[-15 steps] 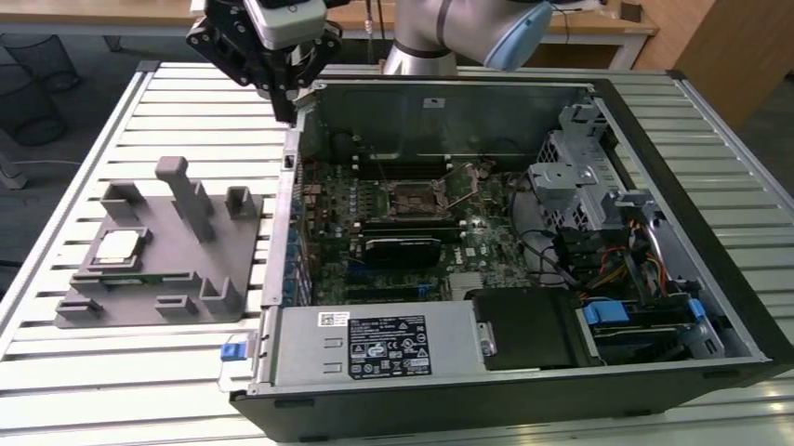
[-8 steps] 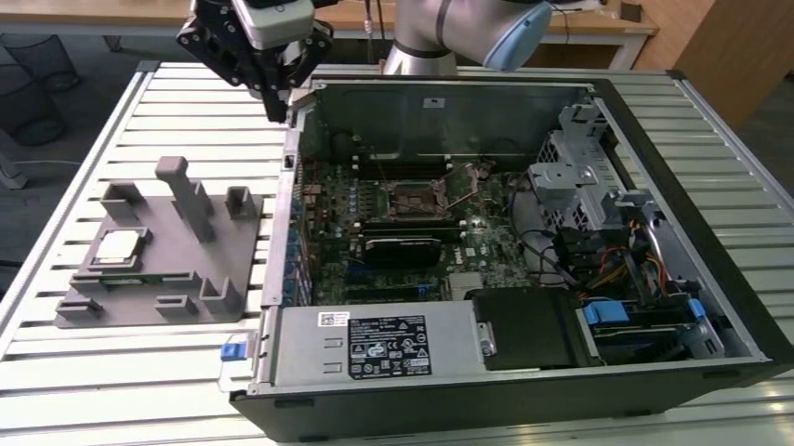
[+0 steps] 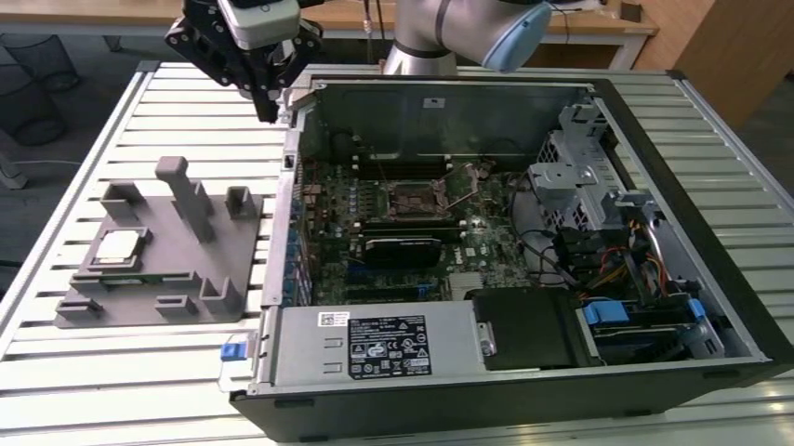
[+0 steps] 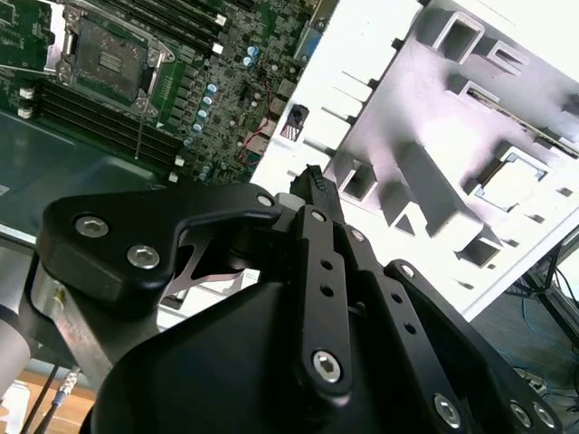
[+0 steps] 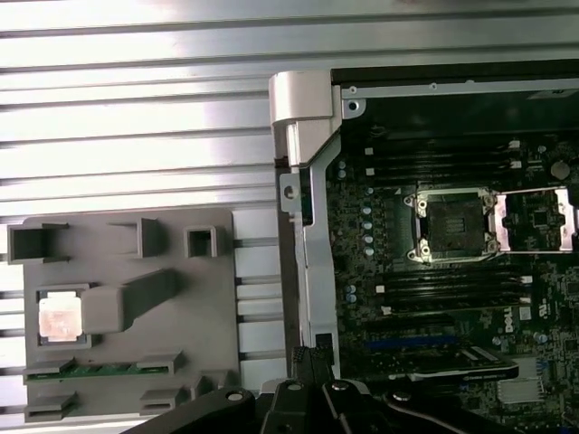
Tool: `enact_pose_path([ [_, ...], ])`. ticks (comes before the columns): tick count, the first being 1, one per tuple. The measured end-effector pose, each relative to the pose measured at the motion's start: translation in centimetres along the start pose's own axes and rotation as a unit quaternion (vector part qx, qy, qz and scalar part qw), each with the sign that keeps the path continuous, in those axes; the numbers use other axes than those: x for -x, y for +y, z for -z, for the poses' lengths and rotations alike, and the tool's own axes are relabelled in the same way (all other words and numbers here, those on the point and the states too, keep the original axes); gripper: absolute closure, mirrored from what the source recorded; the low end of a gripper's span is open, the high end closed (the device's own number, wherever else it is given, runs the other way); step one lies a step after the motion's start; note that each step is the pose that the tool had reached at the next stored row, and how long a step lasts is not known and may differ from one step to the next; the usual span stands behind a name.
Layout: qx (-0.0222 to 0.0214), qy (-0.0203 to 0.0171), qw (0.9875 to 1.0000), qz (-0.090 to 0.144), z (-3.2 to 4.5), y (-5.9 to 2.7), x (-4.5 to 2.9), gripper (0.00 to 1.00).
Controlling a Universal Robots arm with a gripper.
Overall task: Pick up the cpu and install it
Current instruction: 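Reach for the cpu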
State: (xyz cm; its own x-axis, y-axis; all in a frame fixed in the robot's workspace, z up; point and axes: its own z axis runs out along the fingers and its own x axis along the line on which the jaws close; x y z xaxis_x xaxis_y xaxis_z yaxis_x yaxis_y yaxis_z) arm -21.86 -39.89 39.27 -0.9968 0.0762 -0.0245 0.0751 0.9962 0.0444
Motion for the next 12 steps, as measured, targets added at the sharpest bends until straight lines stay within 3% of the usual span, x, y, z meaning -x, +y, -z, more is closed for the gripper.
enact_pose_path([
  [12, 0.0, 0.0, 1.0, 0.0, 0.03, -0.1, -1.38, 0.89],
])
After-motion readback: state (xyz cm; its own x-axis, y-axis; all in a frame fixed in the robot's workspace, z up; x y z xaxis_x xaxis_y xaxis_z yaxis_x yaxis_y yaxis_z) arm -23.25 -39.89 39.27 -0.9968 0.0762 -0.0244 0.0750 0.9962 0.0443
